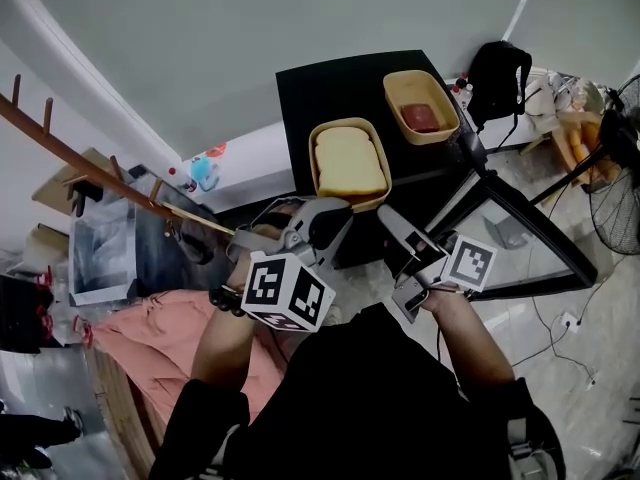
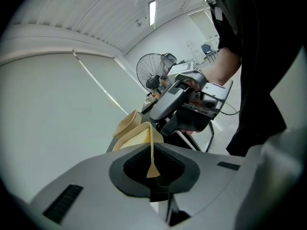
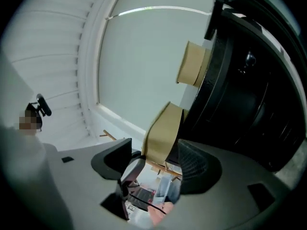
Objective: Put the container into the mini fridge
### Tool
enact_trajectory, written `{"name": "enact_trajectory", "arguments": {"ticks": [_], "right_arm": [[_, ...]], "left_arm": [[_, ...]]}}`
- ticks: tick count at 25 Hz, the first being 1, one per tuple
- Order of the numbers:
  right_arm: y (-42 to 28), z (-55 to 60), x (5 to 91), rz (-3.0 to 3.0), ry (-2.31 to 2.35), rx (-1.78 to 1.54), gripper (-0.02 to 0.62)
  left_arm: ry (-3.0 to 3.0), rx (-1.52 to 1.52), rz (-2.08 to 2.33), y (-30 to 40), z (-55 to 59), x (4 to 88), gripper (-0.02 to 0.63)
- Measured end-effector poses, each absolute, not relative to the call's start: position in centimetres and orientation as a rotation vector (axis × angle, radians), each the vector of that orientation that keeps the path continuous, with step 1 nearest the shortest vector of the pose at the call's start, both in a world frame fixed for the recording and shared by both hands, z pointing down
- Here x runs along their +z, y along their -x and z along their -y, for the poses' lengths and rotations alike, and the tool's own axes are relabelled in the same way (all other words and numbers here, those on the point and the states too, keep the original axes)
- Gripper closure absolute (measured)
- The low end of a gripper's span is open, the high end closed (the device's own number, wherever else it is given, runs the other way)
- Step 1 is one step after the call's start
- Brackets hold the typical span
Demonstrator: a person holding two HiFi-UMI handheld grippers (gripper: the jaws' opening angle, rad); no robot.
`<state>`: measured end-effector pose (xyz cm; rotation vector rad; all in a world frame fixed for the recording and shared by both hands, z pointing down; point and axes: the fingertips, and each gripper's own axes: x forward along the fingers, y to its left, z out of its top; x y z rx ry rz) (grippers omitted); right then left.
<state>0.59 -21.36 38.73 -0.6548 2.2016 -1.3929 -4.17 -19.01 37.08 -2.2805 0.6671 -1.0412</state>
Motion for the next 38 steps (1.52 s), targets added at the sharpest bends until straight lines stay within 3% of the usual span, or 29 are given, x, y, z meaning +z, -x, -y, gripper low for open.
{"name": "enact_trajectory", "arguments": {"ticks": [16, 22, 38], "right_arm": [[0.4, 21.2, 39.2, -2.035, 0.557, -1.563, 0.298], [0.3, 20.0, 39.9, -1.983, 0.522, -1.626, 0.336], [-5.4, 16.5, 40.7, -1.818, 0.501, -1.58, 0.359]], "left_arm": [[2.354, -0.978, -0.606, 3.3, 14.6, 37.1, 0.574], [2.401, -0.954, -0.616, 3.2, 13.2, 37.5, 0.574], [2.686, -0.525, -0.785, -0.4, 9.3, 37.5, 0.537]]}}
